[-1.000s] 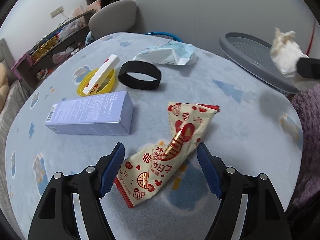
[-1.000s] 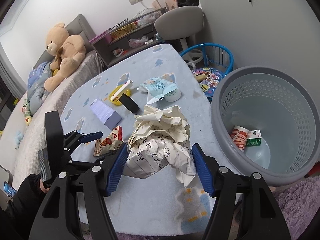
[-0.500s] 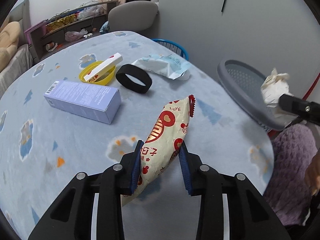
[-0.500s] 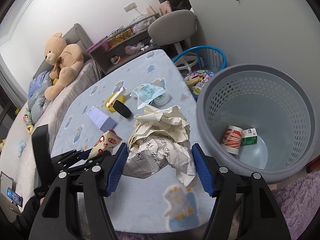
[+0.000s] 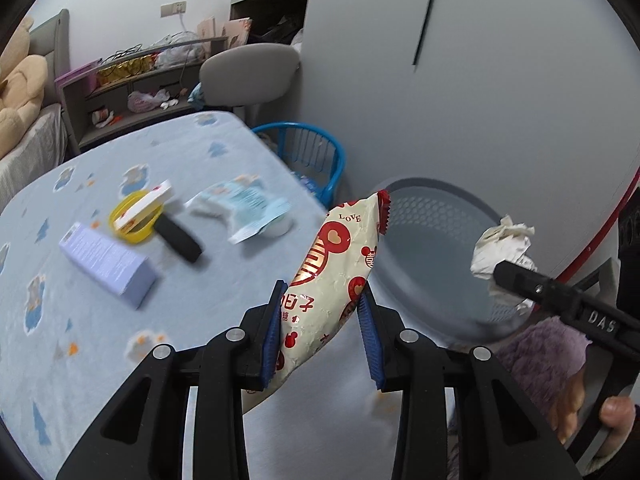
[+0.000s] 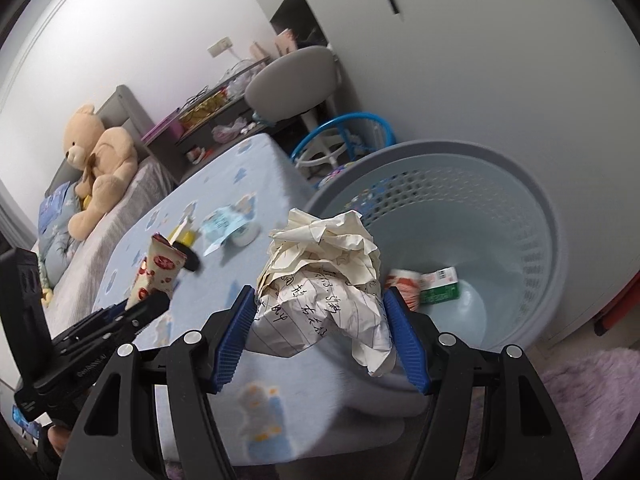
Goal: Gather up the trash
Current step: 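Carry wrapper and crumpled paper over the grey basket and open both grippers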
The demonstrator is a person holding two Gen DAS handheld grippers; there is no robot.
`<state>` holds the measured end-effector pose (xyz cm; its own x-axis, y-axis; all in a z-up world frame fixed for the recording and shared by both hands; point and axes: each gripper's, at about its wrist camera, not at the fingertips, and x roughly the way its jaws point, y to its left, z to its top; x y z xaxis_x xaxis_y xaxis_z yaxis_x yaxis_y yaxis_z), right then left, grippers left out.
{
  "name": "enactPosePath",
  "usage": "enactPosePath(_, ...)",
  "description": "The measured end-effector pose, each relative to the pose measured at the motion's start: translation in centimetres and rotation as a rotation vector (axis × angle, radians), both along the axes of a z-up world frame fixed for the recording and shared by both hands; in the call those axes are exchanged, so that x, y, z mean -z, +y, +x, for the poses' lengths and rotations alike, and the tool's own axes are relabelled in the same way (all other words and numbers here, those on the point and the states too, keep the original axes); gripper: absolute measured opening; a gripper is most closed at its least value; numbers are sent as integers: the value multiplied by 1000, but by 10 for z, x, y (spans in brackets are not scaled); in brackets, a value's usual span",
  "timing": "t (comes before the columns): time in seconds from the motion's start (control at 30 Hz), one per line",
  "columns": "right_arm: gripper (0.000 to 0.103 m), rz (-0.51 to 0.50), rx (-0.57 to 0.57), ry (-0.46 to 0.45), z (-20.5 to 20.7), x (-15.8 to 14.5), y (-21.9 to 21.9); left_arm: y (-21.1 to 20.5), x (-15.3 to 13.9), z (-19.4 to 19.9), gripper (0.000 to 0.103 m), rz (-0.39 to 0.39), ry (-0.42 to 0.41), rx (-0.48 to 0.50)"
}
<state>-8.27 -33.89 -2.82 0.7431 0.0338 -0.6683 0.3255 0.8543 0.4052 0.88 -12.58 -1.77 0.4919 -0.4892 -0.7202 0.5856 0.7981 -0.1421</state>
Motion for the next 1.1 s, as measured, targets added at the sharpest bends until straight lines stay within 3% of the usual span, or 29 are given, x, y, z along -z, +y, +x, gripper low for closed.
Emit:
enactPosePath(0.23, 64, -34, 50, 1, -5, -3, -48, -68, -6, 1, 34, -1, -2, 57)
enactPosePath(0.57, 64, -8, 51, 35, 7, 23, -80, -132, 9, 10, 34, 49, 9, 78)
enactPosePath(1.0, 66, 25, 86, 38, 8, 34, -96, -158, 15, 9, 35, 61, 23, 111)
enactPosePath(1.1, 68, 28, 90, 37, 6, 35, -97, -158, 14, 6, 40, 61, 10, 112)
